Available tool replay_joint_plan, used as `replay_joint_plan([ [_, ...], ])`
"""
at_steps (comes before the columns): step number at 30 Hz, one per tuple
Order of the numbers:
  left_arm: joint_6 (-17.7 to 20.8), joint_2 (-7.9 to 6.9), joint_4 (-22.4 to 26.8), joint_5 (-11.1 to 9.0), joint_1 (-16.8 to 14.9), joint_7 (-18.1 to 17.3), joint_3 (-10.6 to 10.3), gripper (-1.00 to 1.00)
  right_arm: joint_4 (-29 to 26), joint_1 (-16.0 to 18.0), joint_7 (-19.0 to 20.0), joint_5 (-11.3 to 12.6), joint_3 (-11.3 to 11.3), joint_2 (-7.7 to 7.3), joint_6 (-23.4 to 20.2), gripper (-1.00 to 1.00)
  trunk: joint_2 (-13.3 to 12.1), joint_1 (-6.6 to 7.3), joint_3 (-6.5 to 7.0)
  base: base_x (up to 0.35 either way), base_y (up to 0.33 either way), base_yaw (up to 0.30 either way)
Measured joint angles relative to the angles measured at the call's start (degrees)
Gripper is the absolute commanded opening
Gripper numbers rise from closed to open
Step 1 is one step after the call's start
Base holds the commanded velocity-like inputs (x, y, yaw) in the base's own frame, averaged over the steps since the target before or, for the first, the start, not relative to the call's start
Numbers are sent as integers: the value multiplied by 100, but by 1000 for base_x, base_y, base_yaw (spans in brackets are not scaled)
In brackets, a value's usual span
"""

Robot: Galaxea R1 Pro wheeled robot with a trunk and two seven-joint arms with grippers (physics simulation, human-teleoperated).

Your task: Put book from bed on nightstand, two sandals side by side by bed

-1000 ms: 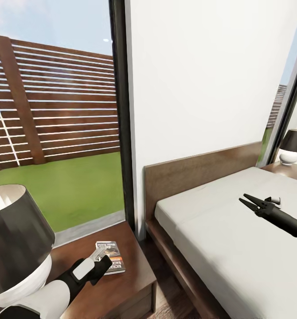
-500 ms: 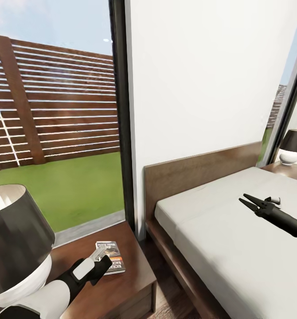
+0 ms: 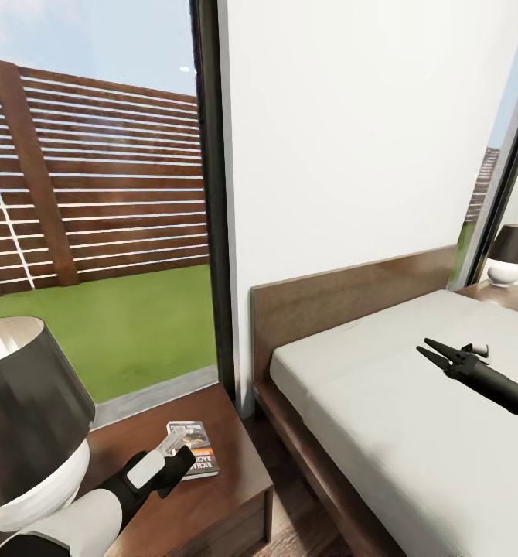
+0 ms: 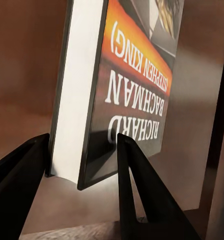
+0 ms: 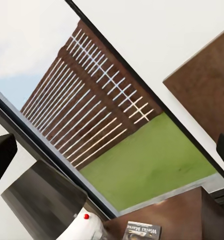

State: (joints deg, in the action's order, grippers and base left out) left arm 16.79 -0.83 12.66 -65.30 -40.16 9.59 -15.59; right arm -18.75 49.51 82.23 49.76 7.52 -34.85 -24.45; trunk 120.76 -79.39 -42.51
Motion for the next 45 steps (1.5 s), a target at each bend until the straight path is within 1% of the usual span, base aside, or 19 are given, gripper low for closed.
replay_joint_plan([
  [26,0,0,0,0,0,-2,0,-100,0,0,0,0,0,10,0,100,0,0,0,0,0,0],
  [31,1,0,-1,2,1,-1,-1,-100,0,0,0,0,1,11,0,100,199,-109,-90,0,0,0],
  [45,0,0,0,0,0,-2,-1,-100,0,0,0,0,0,11,0,100,201,-110,-90,0,0,0],
])
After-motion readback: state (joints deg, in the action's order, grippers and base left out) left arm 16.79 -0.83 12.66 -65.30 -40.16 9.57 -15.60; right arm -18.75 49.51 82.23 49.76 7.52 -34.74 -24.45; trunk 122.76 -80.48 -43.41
